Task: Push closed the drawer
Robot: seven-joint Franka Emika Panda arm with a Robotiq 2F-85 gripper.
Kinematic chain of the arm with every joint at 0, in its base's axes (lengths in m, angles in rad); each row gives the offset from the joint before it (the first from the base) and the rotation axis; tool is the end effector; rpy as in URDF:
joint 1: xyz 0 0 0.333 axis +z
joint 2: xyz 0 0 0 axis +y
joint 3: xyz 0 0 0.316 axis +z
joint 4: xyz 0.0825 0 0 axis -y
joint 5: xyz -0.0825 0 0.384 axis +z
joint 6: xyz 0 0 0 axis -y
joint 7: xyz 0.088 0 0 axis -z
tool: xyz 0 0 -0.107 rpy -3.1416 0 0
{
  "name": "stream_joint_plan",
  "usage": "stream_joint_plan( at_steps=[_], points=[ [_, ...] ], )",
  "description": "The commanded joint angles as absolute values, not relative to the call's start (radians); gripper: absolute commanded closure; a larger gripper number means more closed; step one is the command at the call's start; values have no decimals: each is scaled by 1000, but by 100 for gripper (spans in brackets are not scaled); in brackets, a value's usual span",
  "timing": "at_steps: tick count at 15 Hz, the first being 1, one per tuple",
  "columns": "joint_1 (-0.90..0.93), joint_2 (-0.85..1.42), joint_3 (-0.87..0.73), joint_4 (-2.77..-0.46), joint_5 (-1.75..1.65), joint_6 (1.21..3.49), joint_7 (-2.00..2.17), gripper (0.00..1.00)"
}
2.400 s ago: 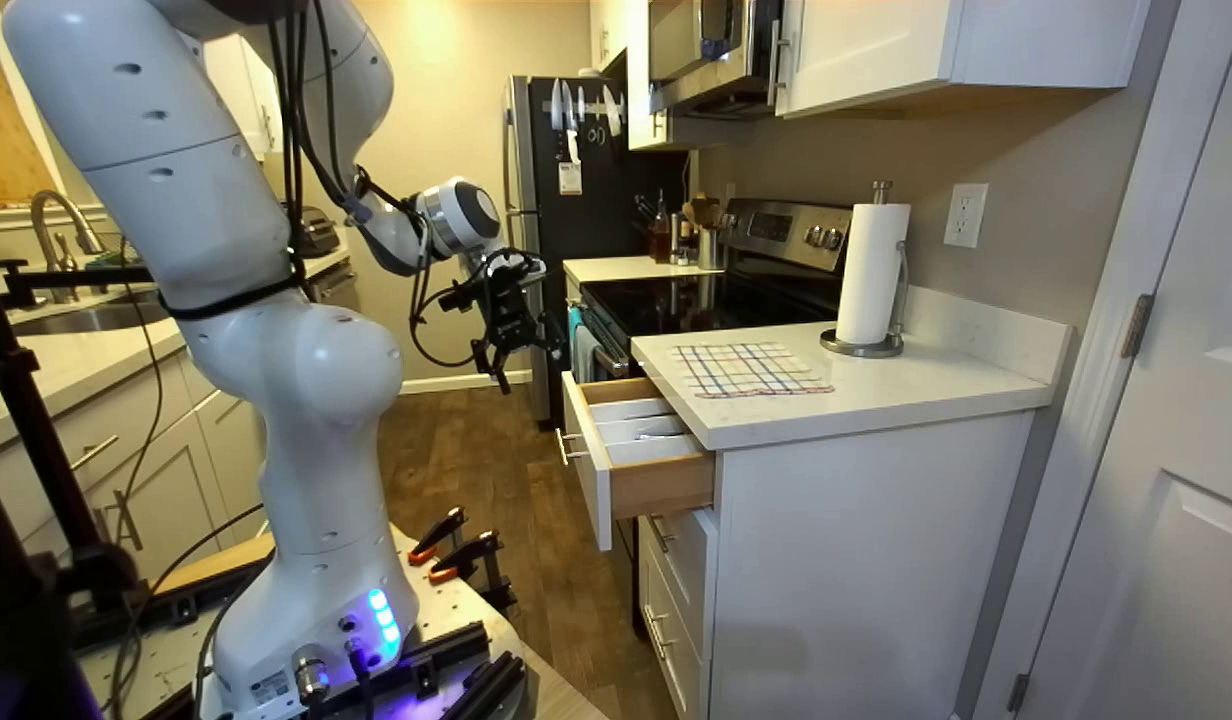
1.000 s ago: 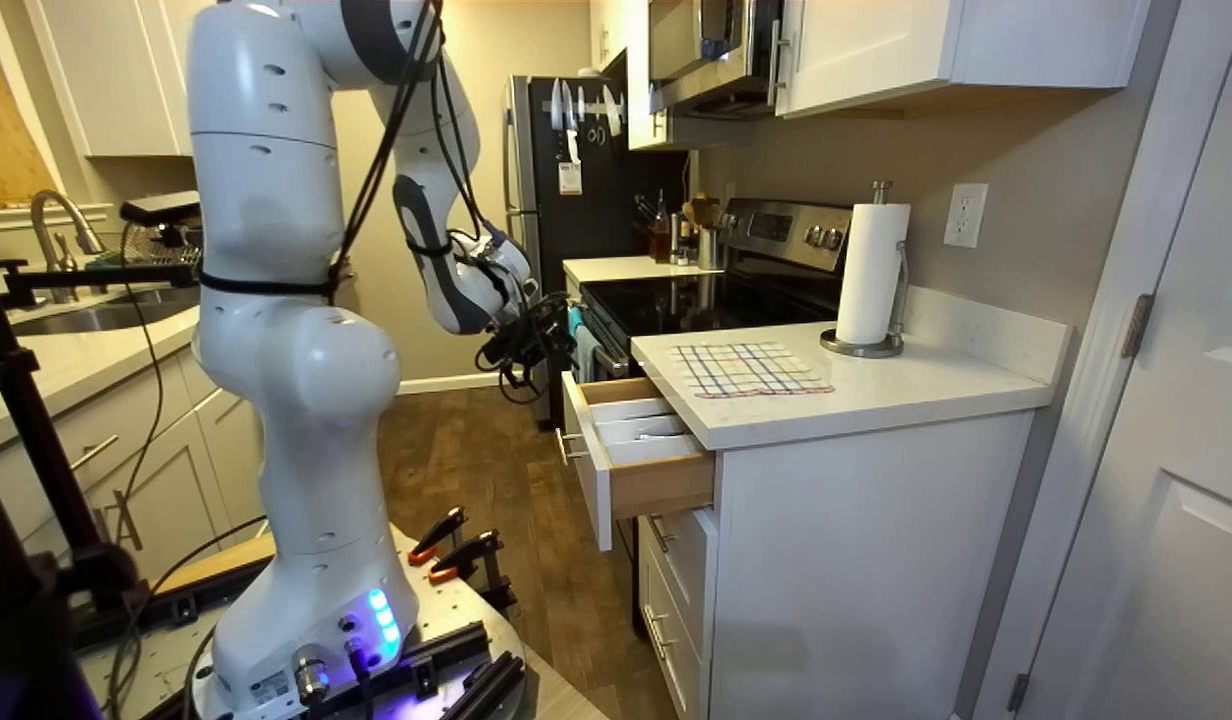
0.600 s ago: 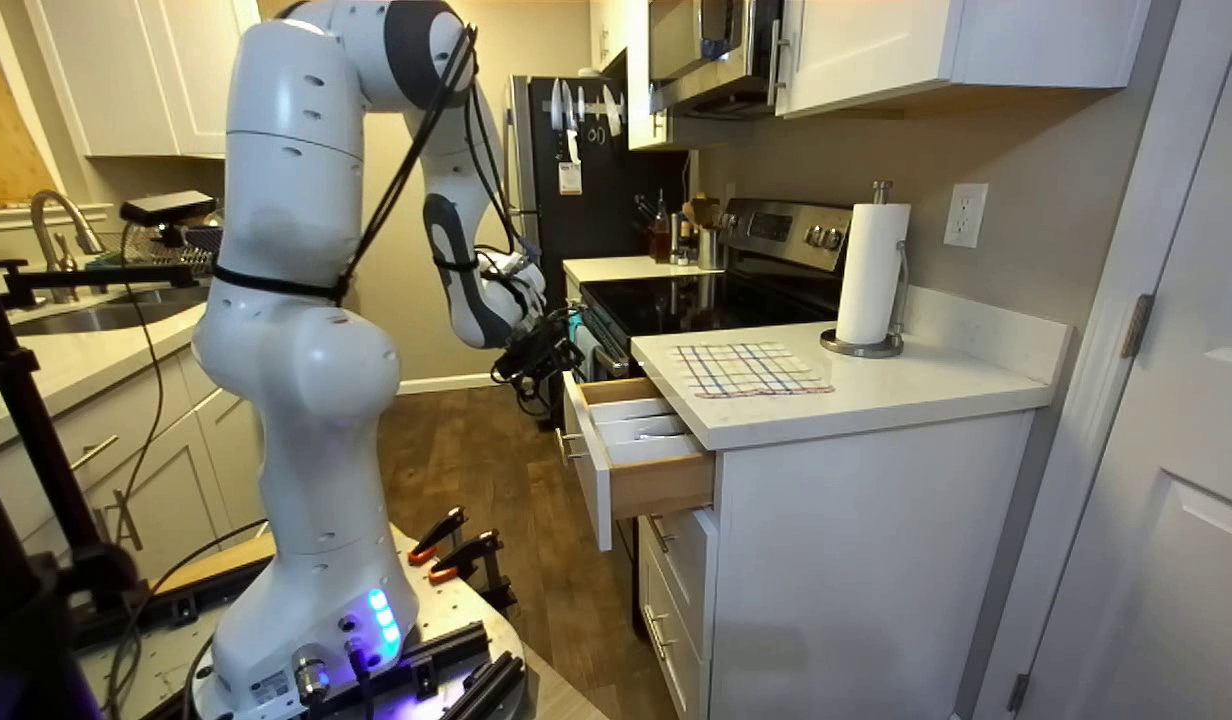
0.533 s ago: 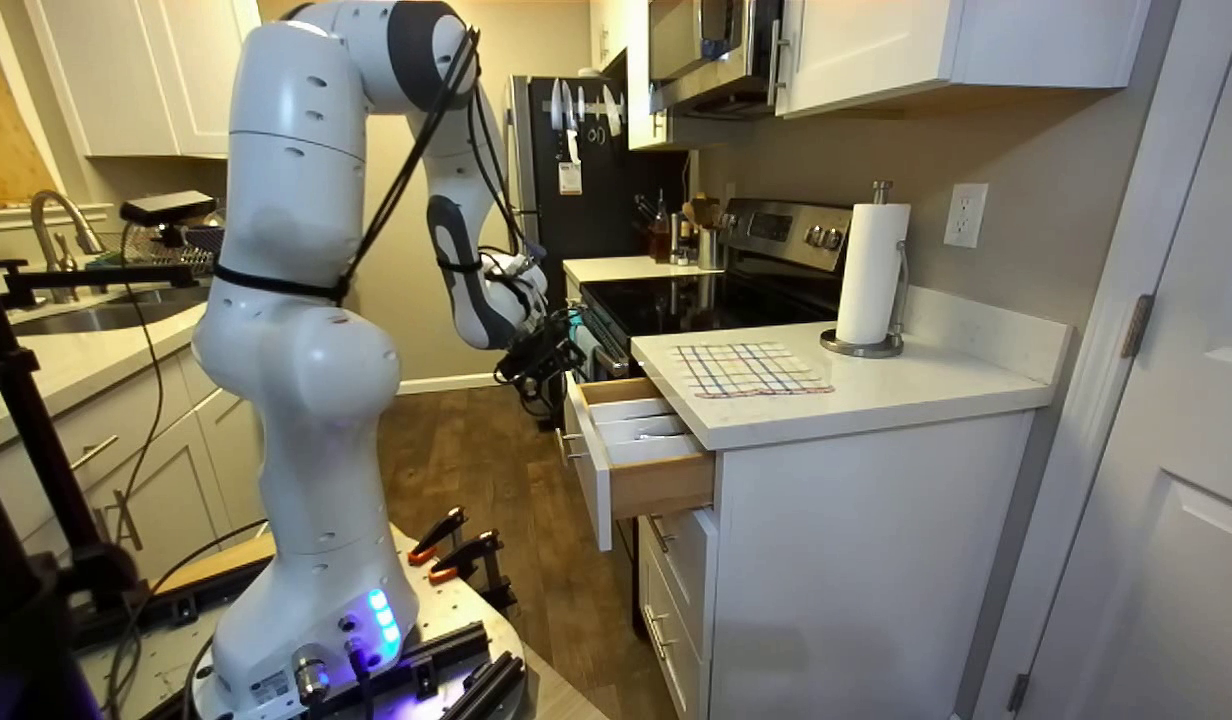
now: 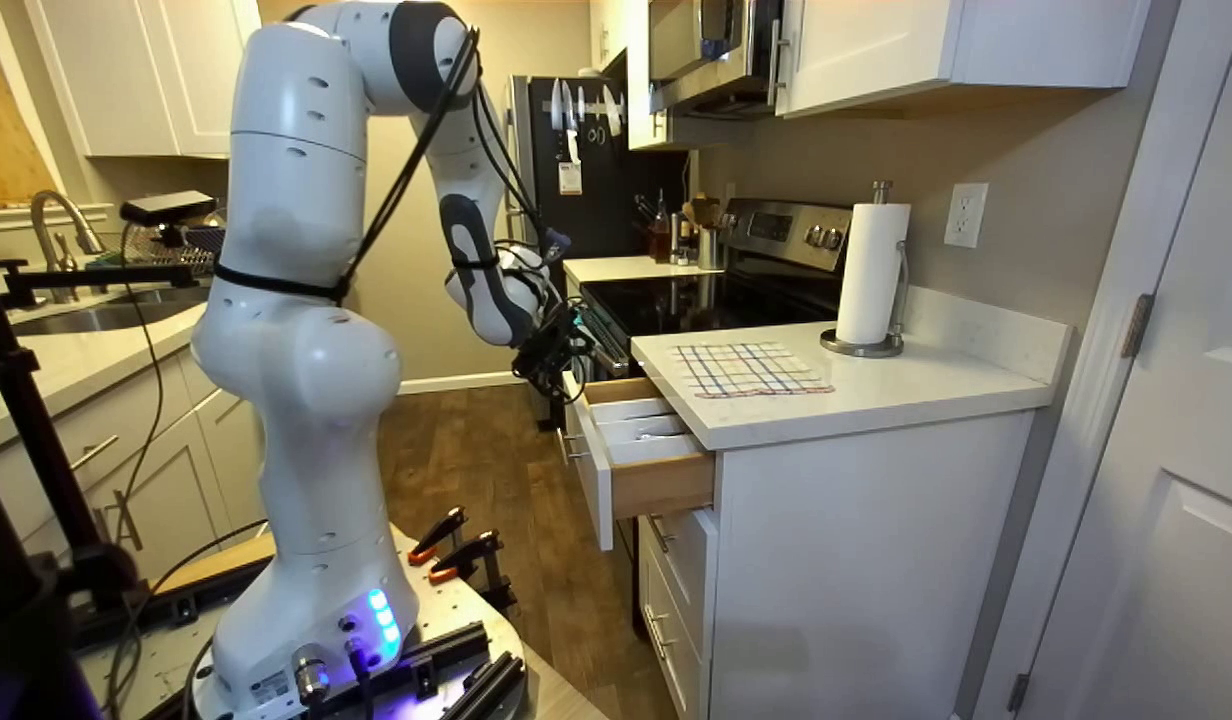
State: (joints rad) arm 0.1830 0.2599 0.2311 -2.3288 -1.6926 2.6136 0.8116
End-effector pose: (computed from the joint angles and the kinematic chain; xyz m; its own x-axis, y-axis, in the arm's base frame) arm 0.4508 0.2252 0.2207 0.4066 0.9092 0.0898 0.6421 -0.3543 0.6799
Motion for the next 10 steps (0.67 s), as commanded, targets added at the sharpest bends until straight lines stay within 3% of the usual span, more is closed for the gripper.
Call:
stream_joint_plan(
  at_steps=[1, 10],
  points=[
    [198, 239, 230, -2338, -1771, 2534, 857, 0],
    [74, 171, 132, -2348, -1746, 2564, 849, 0]
  ],
)
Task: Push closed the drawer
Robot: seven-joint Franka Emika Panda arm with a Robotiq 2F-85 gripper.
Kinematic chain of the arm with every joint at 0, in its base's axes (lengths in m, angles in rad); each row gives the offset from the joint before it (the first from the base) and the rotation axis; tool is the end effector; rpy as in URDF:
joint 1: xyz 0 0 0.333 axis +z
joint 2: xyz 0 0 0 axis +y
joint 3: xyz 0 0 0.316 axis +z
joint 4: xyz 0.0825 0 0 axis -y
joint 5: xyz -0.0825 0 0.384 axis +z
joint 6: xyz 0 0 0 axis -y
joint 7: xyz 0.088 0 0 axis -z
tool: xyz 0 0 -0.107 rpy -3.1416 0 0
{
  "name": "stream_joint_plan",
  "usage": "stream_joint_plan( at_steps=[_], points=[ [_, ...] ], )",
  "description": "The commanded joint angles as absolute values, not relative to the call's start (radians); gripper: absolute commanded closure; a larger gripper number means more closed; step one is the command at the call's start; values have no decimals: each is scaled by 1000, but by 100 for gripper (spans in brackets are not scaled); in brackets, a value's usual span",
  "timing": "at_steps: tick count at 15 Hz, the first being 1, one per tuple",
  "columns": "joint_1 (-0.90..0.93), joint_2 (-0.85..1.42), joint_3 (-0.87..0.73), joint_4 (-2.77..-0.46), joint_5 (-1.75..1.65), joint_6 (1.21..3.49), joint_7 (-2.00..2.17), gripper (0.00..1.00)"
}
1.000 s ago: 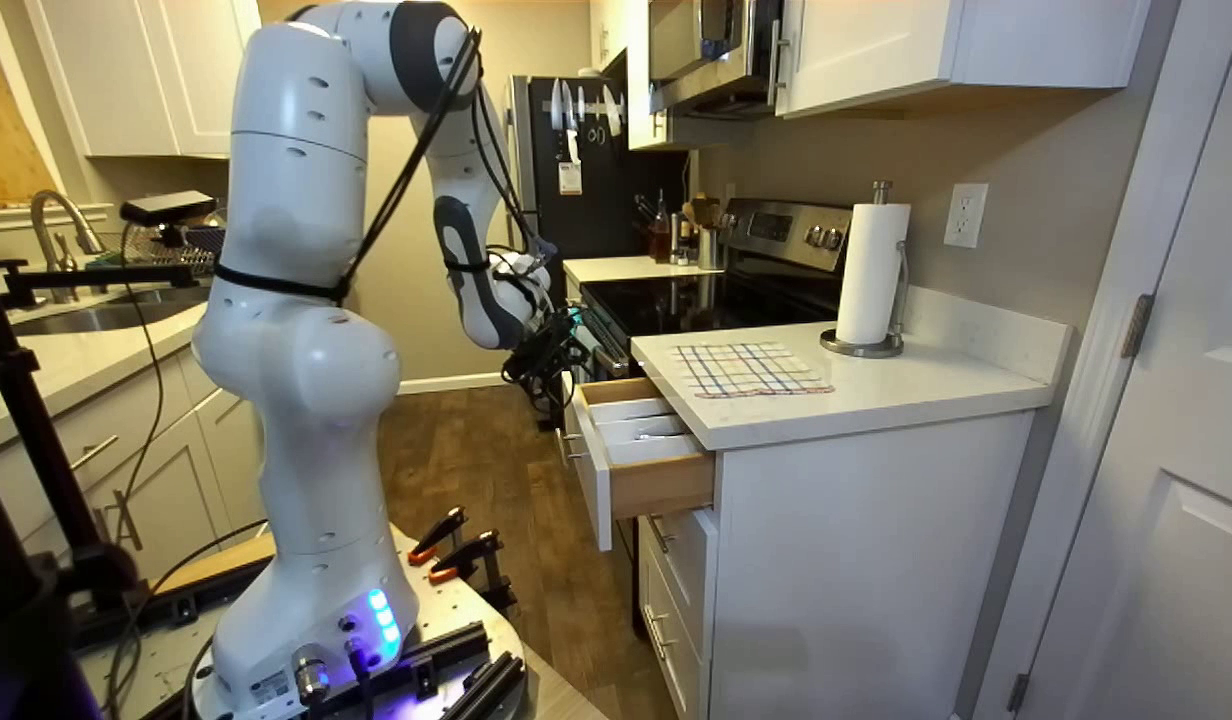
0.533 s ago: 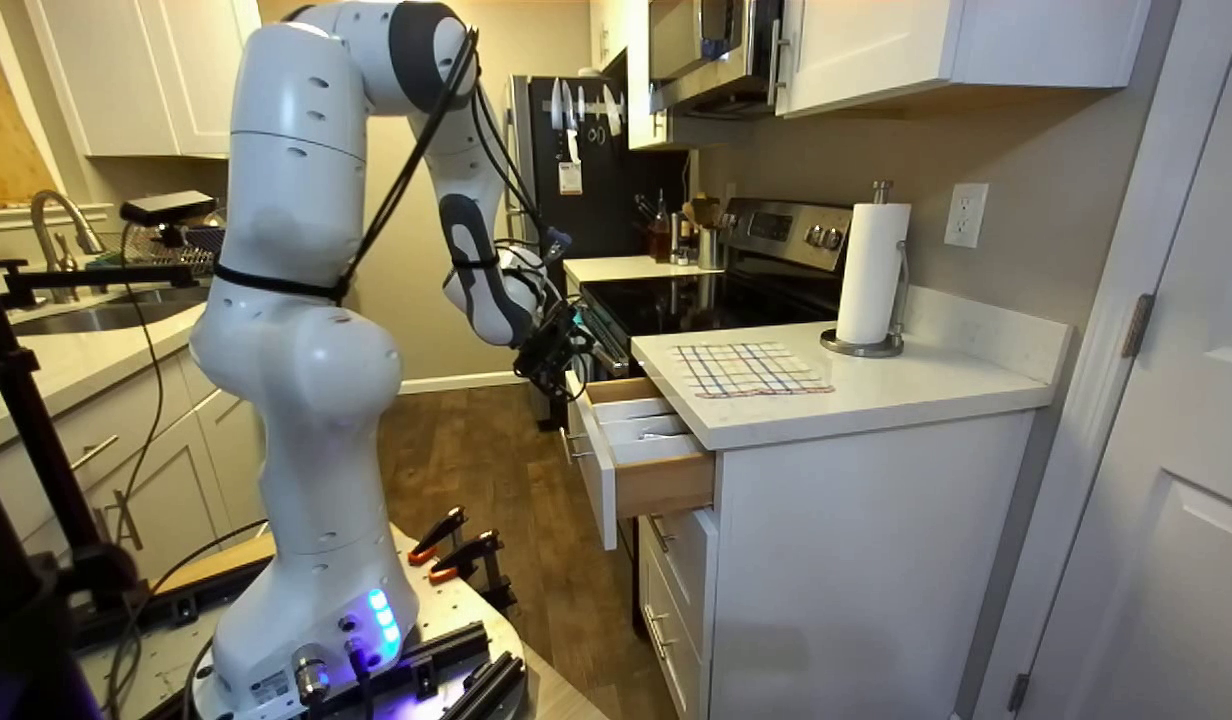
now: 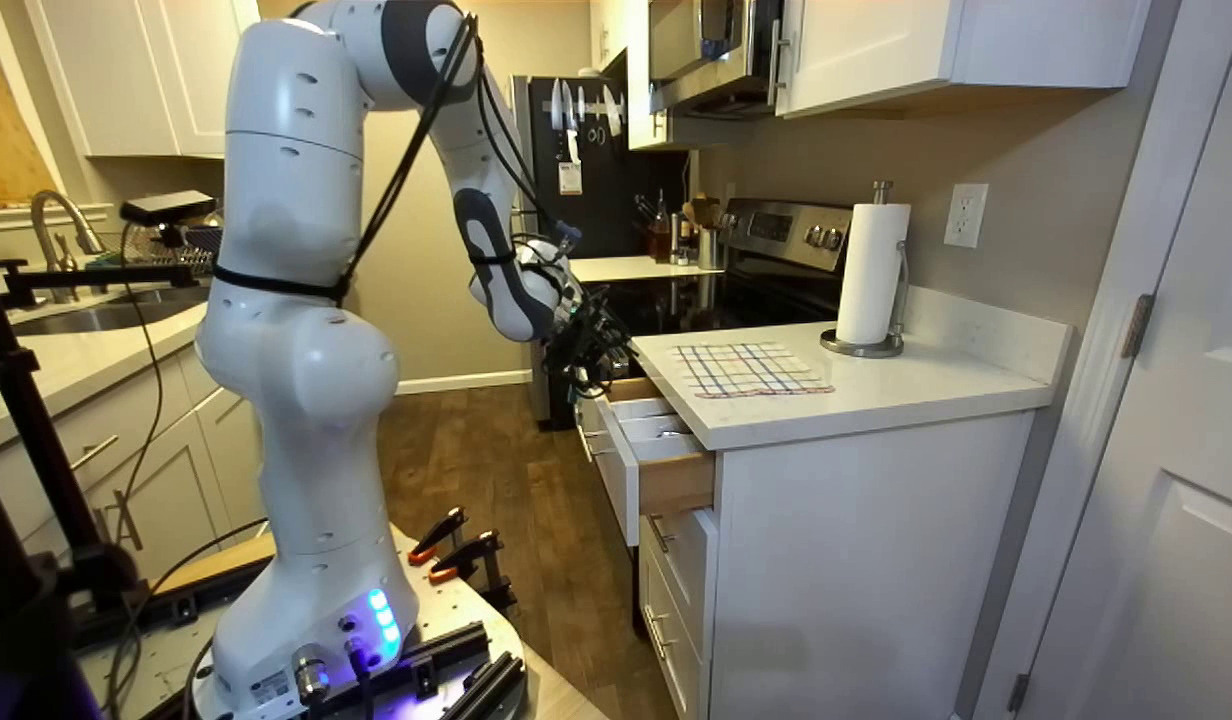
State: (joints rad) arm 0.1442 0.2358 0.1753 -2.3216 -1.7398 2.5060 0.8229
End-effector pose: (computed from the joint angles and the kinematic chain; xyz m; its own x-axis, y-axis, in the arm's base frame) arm 0.4817 0.1687 0.2322 0.5070 0.8610 0.0406 0.5341 -0.3508 0.7692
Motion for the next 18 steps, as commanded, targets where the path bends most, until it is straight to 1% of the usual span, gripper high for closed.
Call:
stream_joint_plan(
  at_steps=[1, 4, 6, 10, 14, 18],
  points=[
    [51, 150, 113, -2351, -1747, 2575, 860, 0],
    [3, 115, 70, -2349, -1728, 2630, 865, 0],
    [-24, 107, 53, -2349, -1676, 2719, 841, 0],
    [-25, 110, 63, -2389, -1529, 2867, 788, 0],
    [22, 109, 113, -2453, -1501, 2879, 798, 0],
    [88, 128, 169, -2481, -1531, 2836, 819, 0]
  ],
)
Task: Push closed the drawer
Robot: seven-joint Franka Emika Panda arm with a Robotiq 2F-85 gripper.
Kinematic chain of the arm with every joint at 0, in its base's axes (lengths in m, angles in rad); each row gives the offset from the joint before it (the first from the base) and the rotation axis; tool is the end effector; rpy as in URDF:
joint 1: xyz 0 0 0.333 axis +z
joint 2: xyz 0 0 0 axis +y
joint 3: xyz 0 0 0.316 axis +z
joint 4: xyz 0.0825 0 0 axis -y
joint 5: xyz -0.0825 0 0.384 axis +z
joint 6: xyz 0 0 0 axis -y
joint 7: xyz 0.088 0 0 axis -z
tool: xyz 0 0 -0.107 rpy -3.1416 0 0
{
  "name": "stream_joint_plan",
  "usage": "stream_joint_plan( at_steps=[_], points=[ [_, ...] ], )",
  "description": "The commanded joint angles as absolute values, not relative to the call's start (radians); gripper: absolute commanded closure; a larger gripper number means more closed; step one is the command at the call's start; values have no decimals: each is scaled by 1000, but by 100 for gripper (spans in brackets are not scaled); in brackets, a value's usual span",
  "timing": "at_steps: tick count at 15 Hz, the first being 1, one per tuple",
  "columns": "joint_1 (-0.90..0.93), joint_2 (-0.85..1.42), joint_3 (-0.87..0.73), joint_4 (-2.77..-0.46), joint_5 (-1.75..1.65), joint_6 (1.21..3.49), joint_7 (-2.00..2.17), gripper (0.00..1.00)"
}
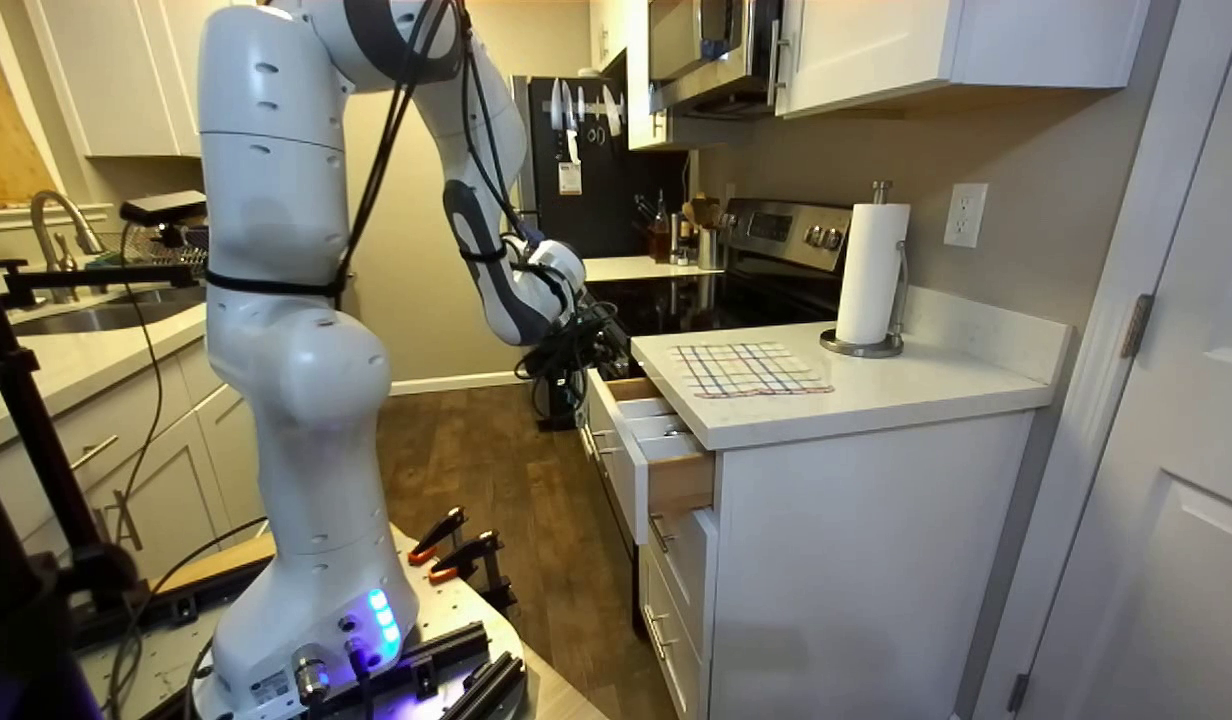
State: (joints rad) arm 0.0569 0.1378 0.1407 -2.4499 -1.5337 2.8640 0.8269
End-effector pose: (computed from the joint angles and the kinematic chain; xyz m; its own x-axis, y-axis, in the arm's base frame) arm 0.4459 0.1467 0.2462 0.6083 0.7518 0.2546 0.5826 -0.6407 0.5000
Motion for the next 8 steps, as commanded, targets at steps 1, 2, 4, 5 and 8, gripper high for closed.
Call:
stream_joint_plan(
  at_steps=[1, 2, 4, 5, 8],
  points=[
    [102, 133, 177, -2481, -1540, 2827, 819, 0],
    [114, 135, 184, -2480, -1546, 2815, 819, 0],
    [134, 138, 191, -2476, -1556, 2787, 814, 0],
    [145, 137, 193, -2474, -1571, 2767, 814, 0],
    [174, 145, 203, -2468, -1610, 2699, 815, 0]
  ],
)
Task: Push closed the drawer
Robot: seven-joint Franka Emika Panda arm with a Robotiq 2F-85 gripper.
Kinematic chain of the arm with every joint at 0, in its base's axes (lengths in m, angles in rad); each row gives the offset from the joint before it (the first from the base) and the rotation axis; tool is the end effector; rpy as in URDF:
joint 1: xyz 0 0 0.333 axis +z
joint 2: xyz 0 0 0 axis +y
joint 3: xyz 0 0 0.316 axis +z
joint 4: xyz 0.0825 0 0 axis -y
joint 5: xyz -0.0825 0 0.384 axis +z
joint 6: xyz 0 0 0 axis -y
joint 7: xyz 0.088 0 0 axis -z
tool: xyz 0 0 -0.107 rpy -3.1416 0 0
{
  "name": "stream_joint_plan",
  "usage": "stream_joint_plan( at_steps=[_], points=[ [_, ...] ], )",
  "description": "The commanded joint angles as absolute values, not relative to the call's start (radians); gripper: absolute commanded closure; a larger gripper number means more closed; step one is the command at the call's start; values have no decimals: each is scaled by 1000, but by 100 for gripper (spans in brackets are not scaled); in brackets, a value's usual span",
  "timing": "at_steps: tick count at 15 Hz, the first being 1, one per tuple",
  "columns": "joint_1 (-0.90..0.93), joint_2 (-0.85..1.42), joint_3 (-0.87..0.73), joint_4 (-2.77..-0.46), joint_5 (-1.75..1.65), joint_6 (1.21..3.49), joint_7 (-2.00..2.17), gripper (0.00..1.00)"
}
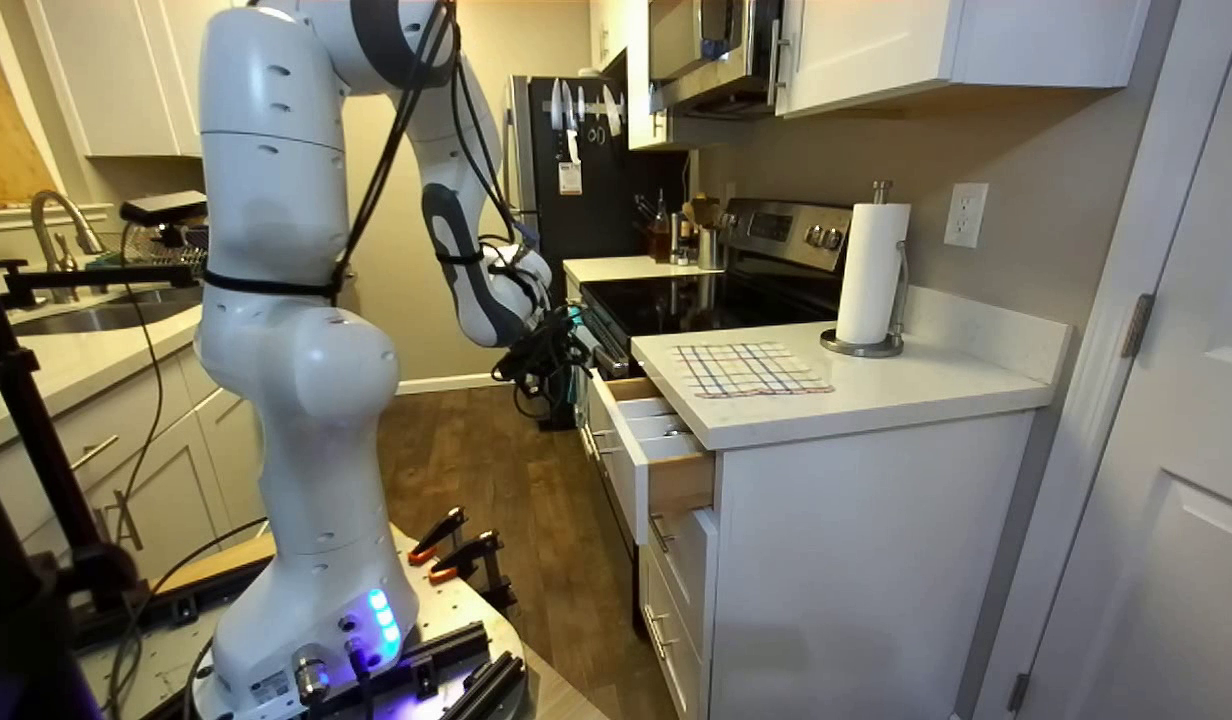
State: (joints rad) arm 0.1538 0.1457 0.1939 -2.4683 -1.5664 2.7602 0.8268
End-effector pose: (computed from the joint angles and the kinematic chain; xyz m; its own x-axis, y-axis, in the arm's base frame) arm 0.4167 0.1976 0.2319 0.5090 0.8431 0.1735 0.6547 -0.5101 0.5579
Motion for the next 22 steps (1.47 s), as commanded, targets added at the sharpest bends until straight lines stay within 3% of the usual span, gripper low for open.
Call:
stream_joint_plan(
  at_steps=[1, 13, 22],
  points=[
    [183, 159, 205, -2460, -1624, 2679, 815, 0],
    [182, 287, 199, -2326, -1919, 2416, 898, 0],
    [133, 326, 184, -2325, -1954, 2391, 941, 0]
  ],
)
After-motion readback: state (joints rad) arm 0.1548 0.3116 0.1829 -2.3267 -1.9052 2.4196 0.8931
